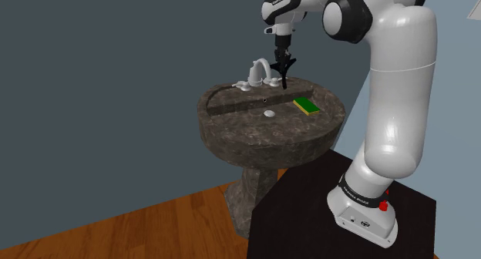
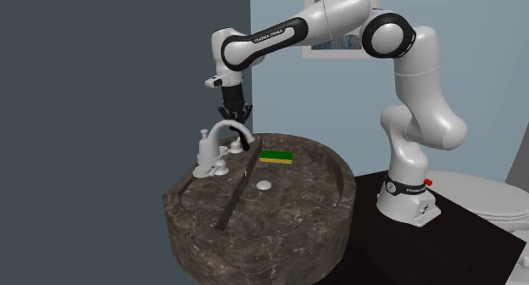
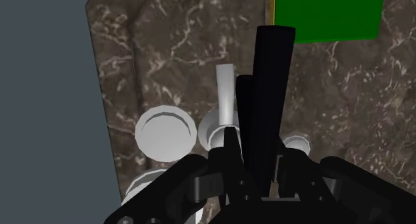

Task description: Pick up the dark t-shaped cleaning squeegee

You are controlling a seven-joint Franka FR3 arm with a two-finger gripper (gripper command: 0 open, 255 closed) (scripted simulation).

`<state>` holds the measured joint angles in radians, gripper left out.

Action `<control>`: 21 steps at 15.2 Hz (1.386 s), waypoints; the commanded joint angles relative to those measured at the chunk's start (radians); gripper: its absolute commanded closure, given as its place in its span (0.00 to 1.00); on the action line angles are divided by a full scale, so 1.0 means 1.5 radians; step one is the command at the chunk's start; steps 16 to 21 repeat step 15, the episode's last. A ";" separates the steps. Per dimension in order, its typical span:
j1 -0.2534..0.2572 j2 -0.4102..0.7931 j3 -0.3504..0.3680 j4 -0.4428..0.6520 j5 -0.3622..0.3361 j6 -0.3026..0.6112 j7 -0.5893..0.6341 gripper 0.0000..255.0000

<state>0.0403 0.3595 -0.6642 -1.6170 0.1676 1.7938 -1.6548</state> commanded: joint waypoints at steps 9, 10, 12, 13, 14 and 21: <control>-0.005 -0.010 -0.005 0.076 -0.008 -0.083 0.004 1.00; -0.006 -0.010 -0.006 0.085 -0.008 -0.092 0.004 1.00; -0.008 -0.010 -0.006 0.104 -0.008 -0.110 0.004 1.00; -0.010 -0.009 -0.006 0.113 -0.008 -0.119 0.003 1.00; -0.010 -0.009 -0.007 0.115 -0.008 -0.121 0.003 1.00; -0.010 -0.009 -0.007 0.115 -0.008 -0.121 0.003 1.00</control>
